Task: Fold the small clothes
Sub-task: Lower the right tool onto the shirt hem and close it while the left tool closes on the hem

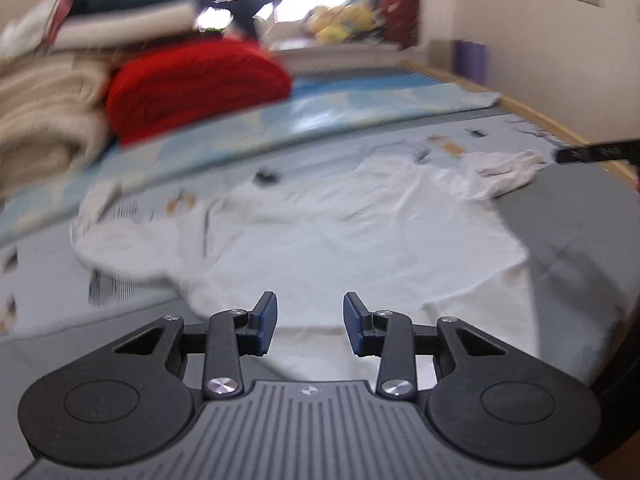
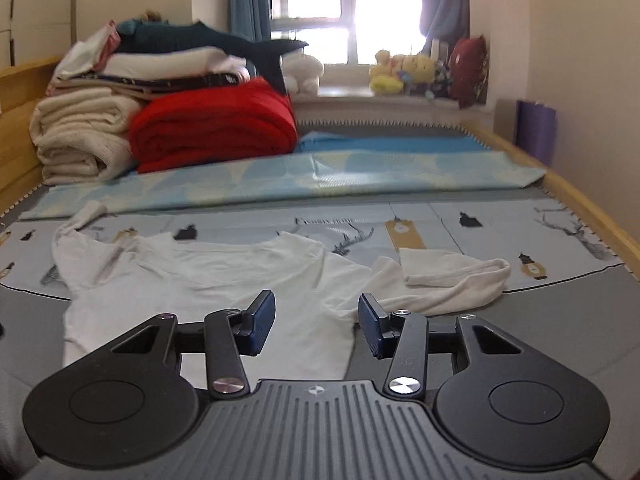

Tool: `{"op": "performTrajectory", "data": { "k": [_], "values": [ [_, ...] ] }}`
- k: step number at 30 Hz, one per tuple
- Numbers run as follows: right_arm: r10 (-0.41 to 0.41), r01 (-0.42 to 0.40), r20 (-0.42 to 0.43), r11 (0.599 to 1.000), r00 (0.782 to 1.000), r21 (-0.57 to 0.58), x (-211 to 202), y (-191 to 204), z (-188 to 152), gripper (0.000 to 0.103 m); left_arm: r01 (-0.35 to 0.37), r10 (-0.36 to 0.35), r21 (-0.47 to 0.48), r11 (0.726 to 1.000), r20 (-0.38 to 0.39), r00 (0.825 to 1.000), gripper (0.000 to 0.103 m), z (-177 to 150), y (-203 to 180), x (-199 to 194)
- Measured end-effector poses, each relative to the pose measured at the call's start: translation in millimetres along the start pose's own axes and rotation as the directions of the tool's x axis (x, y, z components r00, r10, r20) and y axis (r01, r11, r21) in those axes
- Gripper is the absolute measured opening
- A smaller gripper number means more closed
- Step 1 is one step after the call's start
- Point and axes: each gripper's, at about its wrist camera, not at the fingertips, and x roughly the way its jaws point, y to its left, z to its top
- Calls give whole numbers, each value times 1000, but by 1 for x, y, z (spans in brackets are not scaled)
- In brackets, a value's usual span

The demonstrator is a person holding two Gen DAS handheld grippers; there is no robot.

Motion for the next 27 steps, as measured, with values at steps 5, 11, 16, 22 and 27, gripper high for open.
{"op": "performTrajectory", "data": {
  "k": [5, 11, 16, 22, 27],
  "values": [
    [36, -7, -221, 992, 975, 129, 65, -23, -18, 50, 107, -149, -226, 968, -181, 972, 35, 7, 16, 42],
    [25, 22, -390, 993, 920, 114, 118, -14, -34, 50, 145, -194, -208, 967, -238, 952, 35, 10, -1, 61],
    [29, 29, -449, 992, 893, 120, 147, -20, -40, 50, 128, -190, -222, 967, -288, 938, 35, 12, -8, 84],
    [44, 6, -463, 995, 885, 104, 171, -16, -42, 50, 114, -180, -206, 972, -337, 924, 36, 8, -12, 100],
    [32, 6, -448, 997, 893, 82, 181, -10, -37, 43, 92, -174, -234, 968, -355, 918, 36, 8, -6, 108]
  ]
}}
